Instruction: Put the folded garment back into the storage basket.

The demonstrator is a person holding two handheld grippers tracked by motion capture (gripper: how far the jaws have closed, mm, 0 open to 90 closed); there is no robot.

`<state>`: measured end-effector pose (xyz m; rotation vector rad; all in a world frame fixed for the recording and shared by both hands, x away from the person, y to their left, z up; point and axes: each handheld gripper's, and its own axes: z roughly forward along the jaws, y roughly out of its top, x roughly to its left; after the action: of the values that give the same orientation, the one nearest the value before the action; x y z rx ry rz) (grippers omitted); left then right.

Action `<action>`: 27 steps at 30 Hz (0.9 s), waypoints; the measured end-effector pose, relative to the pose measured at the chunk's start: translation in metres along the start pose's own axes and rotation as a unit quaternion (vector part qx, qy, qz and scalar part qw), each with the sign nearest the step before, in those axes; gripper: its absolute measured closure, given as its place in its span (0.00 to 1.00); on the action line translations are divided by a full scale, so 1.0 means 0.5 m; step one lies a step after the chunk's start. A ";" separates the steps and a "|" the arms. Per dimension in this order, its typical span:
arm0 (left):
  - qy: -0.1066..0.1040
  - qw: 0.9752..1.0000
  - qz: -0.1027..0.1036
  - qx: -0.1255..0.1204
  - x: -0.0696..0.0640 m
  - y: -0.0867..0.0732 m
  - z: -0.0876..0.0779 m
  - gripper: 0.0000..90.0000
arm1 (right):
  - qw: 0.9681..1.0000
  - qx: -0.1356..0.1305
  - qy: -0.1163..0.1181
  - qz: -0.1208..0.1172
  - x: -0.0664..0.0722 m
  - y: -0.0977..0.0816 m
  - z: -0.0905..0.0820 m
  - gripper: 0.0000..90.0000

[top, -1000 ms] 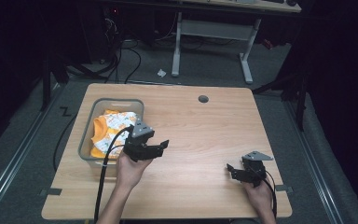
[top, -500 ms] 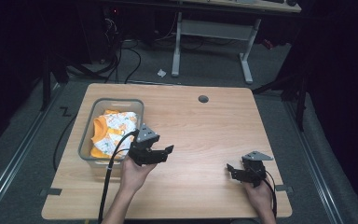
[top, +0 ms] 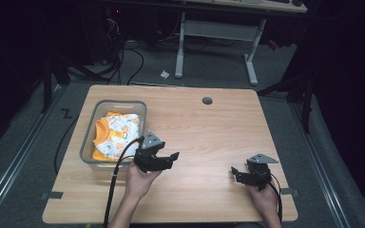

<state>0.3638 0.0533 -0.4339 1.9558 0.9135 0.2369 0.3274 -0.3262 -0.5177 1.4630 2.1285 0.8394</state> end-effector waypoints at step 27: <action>0.021 0.999 0.003 0.040 -0.011 -0.063 0.070 0.38 | 1.000 0.000 0.000 0.000 0.000 0.000 0.000 0.27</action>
<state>0.3616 0.0349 -0.4774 2.0332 0.9578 0.2497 0.3274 -0.3262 -0.5177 1.4632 2.1278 0.8397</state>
